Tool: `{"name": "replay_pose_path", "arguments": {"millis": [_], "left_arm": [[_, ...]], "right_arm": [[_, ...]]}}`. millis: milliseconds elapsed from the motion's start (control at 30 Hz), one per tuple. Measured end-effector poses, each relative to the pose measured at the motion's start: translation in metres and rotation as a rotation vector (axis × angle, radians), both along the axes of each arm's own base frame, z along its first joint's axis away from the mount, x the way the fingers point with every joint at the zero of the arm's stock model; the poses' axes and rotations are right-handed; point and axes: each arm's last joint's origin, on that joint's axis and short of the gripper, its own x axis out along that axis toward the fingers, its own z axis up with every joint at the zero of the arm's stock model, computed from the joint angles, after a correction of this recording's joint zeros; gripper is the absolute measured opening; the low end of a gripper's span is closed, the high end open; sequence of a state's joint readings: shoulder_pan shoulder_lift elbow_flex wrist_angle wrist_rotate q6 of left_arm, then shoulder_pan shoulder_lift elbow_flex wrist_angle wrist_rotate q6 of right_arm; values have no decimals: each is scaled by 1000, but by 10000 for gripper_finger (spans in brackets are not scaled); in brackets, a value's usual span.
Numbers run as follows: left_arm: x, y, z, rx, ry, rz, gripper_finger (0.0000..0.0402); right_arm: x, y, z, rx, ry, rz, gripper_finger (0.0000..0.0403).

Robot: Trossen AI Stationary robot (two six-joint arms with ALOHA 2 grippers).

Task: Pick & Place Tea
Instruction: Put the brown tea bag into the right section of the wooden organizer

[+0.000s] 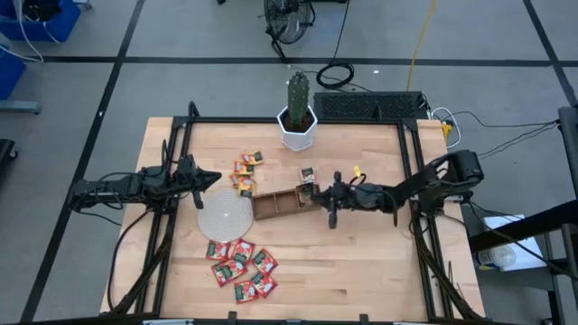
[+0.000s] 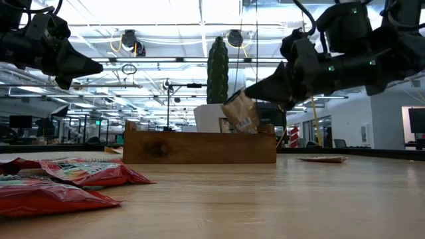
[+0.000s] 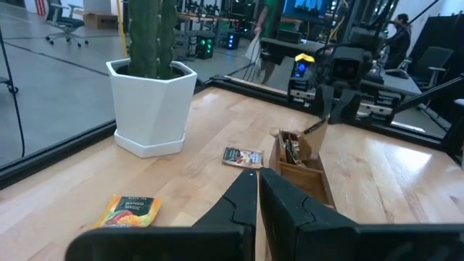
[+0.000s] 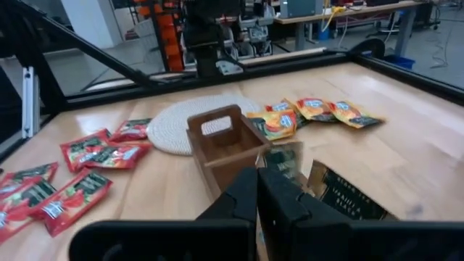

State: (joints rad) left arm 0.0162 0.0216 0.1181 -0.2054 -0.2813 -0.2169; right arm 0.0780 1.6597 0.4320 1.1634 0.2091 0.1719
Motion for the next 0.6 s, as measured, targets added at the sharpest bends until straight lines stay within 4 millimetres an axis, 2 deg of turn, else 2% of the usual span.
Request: {"name": "replay_pose_path", "arguments": {"millis": [267,367,600], "left_arm": [[0,0,0,0,0,0,21],[0,0,0,0,0,0,21],[0,0,0,0,0,0,21]], "right_arm": [[3,-2,-15,-22,31,-11,0],[3,-4,-19,-67,56,-69,0],[2,-4,-20,-80,65,-126,3]]}}
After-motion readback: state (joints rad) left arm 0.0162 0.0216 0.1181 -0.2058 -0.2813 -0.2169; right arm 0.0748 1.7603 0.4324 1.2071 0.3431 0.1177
